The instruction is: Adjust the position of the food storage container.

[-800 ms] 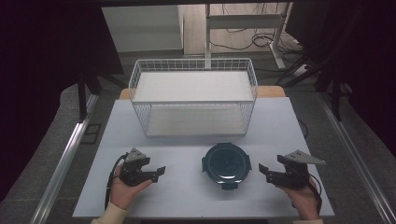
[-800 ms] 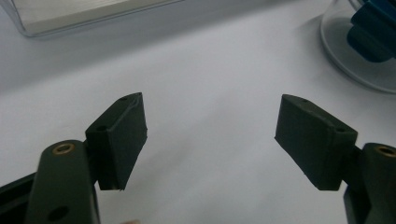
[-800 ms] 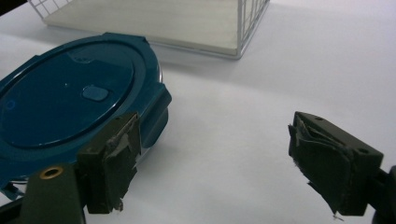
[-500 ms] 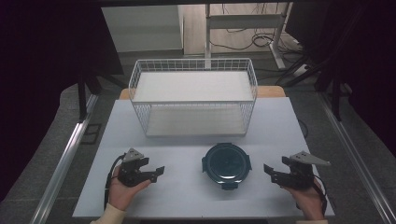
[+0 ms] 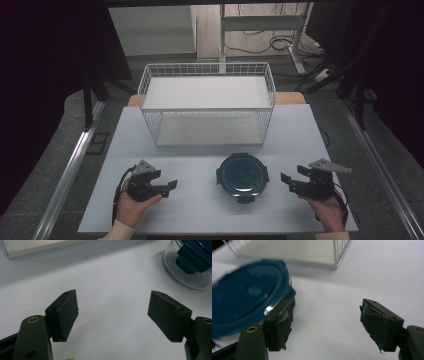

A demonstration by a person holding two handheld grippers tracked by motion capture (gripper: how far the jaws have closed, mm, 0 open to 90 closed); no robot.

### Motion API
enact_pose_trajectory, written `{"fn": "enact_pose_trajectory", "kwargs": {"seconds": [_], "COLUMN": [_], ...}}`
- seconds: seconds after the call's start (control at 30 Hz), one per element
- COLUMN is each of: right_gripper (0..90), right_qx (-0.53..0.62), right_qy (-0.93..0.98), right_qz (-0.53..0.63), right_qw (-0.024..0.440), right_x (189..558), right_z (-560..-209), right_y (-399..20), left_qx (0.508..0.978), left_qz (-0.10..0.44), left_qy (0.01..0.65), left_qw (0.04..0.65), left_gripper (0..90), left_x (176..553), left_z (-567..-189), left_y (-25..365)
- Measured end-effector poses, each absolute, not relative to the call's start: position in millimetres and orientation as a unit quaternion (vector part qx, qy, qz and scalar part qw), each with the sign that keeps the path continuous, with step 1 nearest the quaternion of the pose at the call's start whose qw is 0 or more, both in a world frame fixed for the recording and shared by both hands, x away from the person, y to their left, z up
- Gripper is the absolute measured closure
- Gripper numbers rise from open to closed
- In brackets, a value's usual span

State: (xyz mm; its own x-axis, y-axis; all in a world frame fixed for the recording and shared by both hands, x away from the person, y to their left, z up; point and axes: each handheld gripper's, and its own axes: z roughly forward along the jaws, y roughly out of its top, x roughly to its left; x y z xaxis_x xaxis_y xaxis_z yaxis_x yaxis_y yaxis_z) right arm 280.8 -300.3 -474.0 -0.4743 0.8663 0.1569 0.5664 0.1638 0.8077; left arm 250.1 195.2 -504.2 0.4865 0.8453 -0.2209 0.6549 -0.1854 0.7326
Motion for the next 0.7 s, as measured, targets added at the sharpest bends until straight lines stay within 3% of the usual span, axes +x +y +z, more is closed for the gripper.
{"fn": "enact_pose_trajectory", "kwargs": {"seconds": [0.33, 0.7], "right_gripper": [40.8, 81.9], "right_qx": [0.48, 0.451], "right_qy": [0.746, 0.786], "right_qz": [0.424, 0.391], "right_qw": [0.182, 0.16], "right_x": [283, 307], "right_z": [-463, -452], "right_y": [-294, -274], "left_qx": [0.759, 0.754], "left_qz": [0.117, 0.118], "left_qy": [0.489, 0.494], "left_qw": [0.414, 0.417], "left_gripper": [23.9, 23.8], "left_x": [249, 250], "left_z": [-501, -500], "left_y": [194, 195]}}
